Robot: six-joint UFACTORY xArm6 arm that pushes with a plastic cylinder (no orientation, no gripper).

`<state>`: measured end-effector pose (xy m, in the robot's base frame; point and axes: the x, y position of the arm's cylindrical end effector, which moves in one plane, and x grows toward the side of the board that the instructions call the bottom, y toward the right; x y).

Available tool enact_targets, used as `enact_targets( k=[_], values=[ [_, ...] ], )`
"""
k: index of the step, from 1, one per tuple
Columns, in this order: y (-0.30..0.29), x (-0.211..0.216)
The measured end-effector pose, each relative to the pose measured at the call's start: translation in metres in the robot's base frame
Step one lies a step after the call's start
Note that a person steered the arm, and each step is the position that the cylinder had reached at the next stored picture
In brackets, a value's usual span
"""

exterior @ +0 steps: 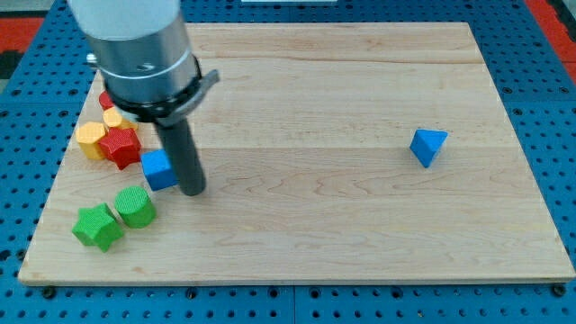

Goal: Move the blue cube above the green circle

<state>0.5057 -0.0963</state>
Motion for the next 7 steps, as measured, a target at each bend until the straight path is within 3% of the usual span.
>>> enact_targets(
  k=[1, 2, 4, 5, 7],
  values=[
    [0.022, -0.046],
    [-0.042, -0.058],
    [-0.078, -0.009],
    [-0.04, -0.01],
    [0.244, 0.009]
  ],
)
